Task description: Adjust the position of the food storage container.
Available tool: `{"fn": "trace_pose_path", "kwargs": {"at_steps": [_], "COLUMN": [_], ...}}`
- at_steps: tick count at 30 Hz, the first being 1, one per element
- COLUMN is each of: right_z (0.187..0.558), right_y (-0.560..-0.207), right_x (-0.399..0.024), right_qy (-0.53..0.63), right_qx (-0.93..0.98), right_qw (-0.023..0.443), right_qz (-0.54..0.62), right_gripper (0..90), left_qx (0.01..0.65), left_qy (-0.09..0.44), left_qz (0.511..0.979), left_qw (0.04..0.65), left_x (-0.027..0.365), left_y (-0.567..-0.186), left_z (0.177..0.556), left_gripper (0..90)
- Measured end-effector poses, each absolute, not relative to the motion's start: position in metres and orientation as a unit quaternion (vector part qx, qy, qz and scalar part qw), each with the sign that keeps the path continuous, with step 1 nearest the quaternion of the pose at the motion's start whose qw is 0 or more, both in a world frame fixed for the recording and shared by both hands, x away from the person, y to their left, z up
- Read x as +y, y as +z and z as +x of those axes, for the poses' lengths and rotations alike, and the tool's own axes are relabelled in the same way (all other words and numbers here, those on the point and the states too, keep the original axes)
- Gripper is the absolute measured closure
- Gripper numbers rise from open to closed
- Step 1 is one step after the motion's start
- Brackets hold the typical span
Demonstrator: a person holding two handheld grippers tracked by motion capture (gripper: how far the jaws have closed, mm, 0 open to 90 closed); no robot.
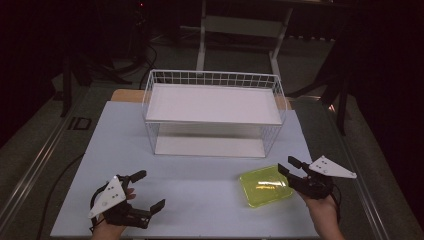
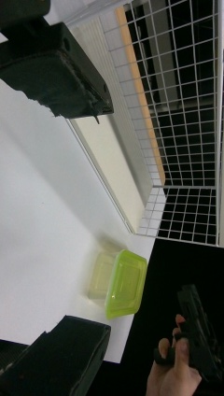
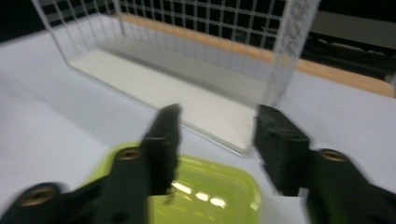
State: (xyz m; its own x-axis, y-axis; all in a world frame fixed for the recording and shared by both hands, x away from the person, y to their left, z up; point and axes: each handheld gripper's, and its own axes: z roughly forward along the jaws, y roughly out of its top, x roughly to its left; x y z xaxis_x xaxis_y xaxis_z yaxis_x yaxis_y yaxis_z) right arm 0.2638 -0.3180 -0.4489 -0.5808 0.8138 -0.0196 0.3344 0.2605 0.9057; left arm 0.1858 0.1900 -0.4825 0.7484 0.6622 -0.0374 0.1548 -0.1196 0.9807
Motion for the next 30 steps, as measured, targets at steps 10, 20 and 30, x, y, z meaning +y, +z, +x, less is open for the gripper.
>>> {"fn": "trace_pose_path", "kwargs": {"at_steps": [10,20,30], "right_z": [0.277,0.279,0.274], "right_y": [-0.47,-0.491,-0.519], "right_x": [-0.338,-0.355,-0.366], "right_qy": [0.421,0.376,0.357], "right_qx": [0.758,0.771,0.784], "right_qw": [0.268,0.261,0.212], "right_qz": [0.421,0.444,0.462], "right_gripper": [72.5,89.8,89.9], "left_qx": [0.286,0.285,0.28], "left_qy": [0.206,0.204,0.205], "left_qz": [0.716,0.717,0.719], "left_qw": [0.602,0.602,0.602], "left_x": [0.191,0.19,0.19], "left_y": [-0.482,-0.482,-0.482], "left_z": [0.186,0.186,0.186], "left_gripper": [0.1,0.1,0.2]}}
